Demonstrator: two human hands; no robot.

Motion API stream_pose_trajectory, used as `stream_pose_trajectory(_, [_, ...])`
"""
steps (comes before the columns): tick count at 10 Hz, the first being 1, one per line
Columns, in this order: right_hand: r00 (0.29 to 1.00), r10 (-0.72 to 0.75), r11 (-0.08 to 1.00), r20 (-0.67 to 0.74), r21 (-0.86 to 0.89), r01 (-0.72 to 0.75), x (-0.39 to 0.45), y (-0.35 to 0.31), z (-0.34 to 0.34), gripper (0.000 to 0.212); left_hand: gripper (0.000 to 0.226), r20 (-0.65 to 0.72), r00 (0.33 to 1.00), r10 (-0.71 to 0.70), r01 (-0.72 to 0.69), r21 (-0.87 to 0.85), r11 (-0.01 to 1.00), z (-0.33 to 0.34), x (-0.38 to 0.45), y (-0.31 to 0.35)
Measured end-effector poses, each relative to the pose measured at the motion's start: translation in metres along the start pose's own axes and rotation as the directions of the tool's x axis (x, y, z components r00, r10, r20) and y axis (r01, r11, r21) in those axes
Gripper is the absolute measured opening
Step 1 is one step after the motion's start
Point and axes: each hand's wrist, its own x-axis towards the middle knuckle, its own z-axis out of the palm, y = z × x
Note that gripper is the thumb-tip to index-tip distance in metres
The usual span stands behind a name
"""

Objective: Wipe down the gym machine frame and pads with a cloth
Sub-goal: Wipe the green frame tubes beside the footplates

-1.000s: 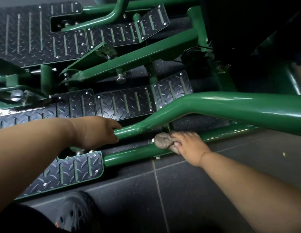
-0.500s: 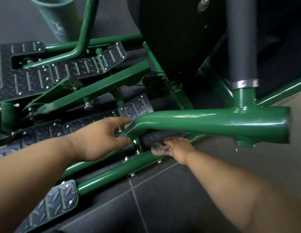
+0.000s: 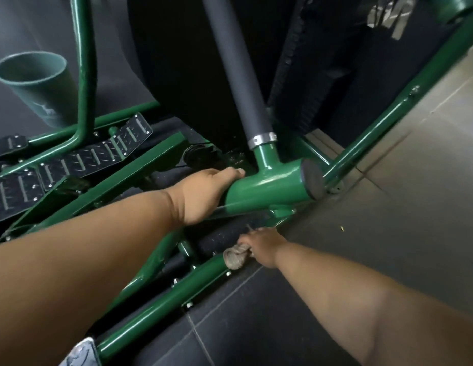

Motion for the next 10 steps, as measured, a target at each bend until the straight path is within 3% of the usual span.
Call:
stream_pose_trajectory(2, [0.994, -0.071, 0.995, 0.084, -0.058, 0.076, -0.005, 0.025, -0.010, 0.060, 0.037, -0.118, 0.970, 0.214, -0.210, 0.048, 0.977, 0.001, -0.005, 0.003])
stream_pose_trajectory(3, [0.991, -0.103, 0.992, 0.088, -0.065, 0.109, -0.002, 0.043, -0.018, 0.054, 0.049, -0.153, 0.955, 0.253, -0.248, 0.056, 0.967, -0.005, -0.011, 0.016])
stream_pose_trajectory(4, [0.994, -0.105, 0.991, 0.018, -0.082, 0.106, 0.006, 0.058, -0.016, 0.056, 0.055, -0.142, 0.971, 0.192, -0.199, -0.041, 0.979, -0.003, -0.008, 0.014])
stream_pose_trajectory(5, [0.995, -0.095, 0.995, -0.041, -0.004, 0.095, 0.020, 0.056, -0.002, 0.058, 0.026, -0.063, 0.992, 0.107, -0.117, -0.182, 0.976, 0.000, 0.001, 0.008])
stream_pose_trajectory(6, [0.993, -0.099, 0.995, 0.059, -0.012, 0.100, 0.041, 0.043, 0.015, 0.069, 0.038, -0.091, 0.988, 0.121, -0.134, -0.160, 0.978, -0.003, 0.000, 0.004])
stream_pose_trajectory(7, [0.989, -0.120, 0.993, 0.081, -0.011, 0.121, 0.060, 0.034, 0.027, 0.053, 0.020, -0.142, 0.990, 0.021, -0.038, -0.117, 0.992, 0.001, -0.003, 0.002])
stream_pose_trajectory(8, [0.980, -0.194, 0.980, 0.042, 0.049, 0.192, 0.070, 0.021, 0.042, 0.045, 0.050, -0.035, 0.990, -0.139, 0.116, -0.378, 0.919, 0.005, 0.001, 0.037])
stream_pose_trajectory(9, [0.972, -0.231, 0.972, 0.039, 0.063, 0.228, 0.073, 0.022, 0.045, 0.047, 0.038, -0.080, 0.996, -0.025, -0.014, -0.445, 0.895, 0.010, -0.006, 0.029])
stream_pose_trajectory(10, [0.981, -0.185, 0.982, 0.059, -0.028, 0.187, 0.075, 0.034, 0.034, 0.047, 0.030, -0.195, 0.917, -0.349, 0.193, -0.547, 0.815, 0.017, -0.004, 0.002])
